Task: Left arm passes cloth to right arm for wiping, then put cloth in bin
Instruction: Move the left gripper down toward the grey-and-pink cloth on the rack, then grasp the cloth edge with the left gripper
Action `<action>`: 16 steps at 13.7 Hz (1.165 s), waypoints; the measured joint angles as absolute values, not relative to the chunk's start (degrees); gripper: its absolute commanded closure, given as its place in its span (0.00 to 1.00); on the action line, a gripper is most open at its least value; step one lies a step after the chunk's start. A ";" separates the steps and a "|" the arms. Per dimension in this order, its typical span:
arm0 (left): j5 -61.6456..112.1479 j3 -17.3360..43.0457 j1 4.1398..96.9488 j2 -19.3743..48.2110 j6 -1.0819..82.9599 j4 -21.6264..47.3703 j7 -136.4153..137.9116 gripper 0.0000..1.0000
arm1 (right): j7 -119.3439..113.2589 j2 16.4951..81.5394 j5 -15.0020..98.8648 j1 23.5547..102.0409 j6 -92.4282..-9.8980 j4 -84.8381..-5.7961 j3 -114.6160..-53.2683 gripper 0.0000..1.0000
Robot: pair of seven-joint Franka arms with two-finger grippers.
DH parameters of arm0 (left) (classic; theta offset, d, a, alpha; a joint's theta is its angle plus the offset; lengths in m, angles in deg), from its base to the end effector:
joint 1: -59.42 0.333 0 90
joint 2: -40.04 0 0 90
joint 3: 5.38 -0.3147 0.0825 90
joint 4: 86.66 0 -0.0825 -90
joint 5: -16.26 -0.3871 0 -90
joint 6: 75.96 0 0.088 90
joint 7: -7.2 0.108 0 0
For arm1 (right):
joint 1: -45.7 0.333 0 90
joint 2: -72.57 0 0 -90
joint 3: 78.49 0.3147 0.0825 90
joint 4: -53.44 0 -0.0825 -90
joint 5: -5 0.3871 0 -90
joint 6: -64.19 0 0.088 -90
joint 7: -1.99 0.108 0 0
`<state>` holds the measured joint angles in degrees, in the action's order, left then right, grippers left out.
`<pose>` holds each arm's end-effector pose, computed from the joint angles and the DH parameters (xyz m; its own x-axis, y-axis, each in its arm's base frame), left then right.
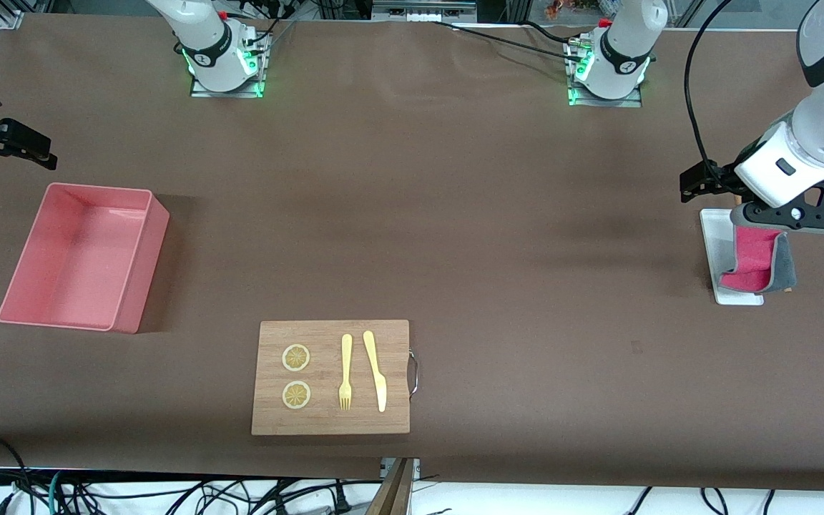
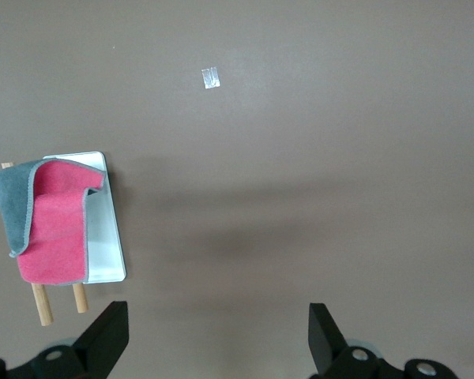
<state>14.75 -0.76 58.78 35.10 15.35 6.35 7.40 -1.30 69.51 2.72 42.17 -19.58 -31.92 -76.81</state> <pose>0.5769 -0.0486 0.5503 0.9887 -0.0956 -0.1154 -0.0984 -0.9950 -0.0188 0.5623 -0.0233 0.6213 0.9963 0.0210 -0.0830 0.0238 -0.9992 0.0335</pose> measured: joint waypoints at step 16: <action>9.59 -2.04 83.10 26.57 35.98 18.01 72.99 0.09 | -1.30 69.50 2.72 42.25 -19.67 -31.92 -76.46 0.00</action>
